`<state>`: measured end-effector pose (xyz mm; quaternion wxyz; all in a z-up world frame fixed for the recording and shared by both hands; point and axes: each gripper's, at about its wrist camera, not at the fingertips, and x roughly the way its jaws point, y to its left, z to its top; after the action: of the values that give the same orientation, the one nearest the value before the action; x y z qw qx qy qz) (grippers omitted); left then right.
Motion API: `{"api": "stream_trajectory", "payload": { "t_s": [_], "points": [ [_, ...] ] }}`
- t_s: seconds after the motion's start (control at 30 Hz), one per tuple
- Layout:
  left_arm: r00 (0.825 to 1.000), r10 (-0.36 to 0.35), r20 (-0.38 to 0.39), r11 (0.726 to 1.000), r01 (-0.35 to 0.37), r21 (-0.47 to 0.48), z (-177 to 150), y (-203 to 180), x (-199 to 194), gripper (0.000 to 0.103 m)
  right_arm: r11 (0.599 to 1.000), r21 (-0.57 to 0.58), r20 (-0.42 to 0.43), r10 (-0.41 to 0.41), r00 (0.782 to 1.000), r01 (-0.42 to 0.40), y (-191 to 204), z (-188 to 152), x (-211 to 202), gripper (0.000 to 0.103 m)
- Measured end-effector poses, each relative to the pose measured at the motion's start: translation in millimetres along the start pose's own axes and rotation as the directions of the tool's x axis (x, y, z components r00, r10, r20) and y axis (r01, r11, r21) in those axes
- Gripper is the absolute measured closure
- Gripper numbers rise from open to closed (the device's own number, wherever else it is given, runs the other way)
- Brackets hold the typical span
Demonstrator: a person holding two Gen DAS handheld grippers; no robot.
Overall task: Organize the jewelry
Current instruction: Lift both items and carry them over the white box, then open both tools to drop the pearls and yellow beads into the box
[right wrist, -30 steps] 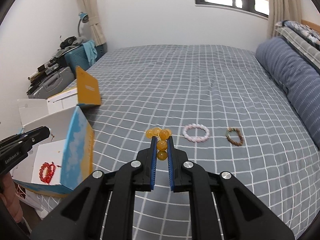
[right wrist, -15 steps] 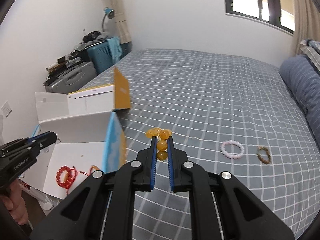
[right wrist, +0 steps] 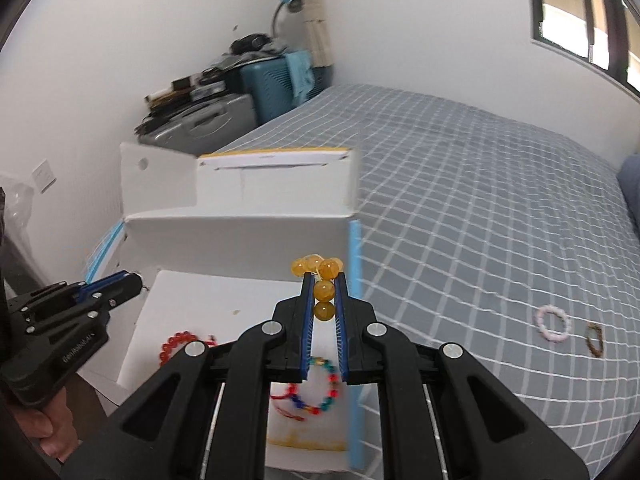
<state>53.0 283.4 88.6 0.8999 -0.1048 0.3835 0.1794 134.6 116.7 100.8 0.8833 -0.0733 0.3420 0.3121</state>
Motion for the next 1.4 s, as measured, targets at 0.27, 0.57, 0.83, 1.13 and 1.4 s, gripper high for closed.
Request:
{"api": "stream_trajectory", "payload": {
  "t_s": [0.27,0.57,0.83,1.13,1.4],
  "points": [
    [0.998,0.040,-0.053,0.998,-0.043,-0.050,-17,38,19,0.092,0.998,-0.033,-0.069,0.043,0.997,-0.045,37,-8,38,0.094],
    [0.990,0.067,-0.128,0.994,-0.077,-0.074,-33,55,42,0.092,0.998,-0.038,-0.152,0.042,0.988,-0.048,54,-21,68,0.094],
    [0.986,0.078,-0.150,0.991,-0.093,-0.096,-39,59,54,0.092,0.998,-0.052,-0.236,0.011,0.972,-0.024,54,-33,91,0.094],
    [0.983,0.084,-0.164,0.989,-0.102,-0.106,-37,59,54,0.088,0.998,-0.058,-0.251,0.007,0.968,-0.022,56,-32,94,0.091],
    [0.986,0.106,-0.131,0.987,-0.120,-0.105,-32,57,38,0.057,0.996,-0.087,-0.185,0.008,0.983,-0.024,58,-25,72,0.056]
  ]
}}
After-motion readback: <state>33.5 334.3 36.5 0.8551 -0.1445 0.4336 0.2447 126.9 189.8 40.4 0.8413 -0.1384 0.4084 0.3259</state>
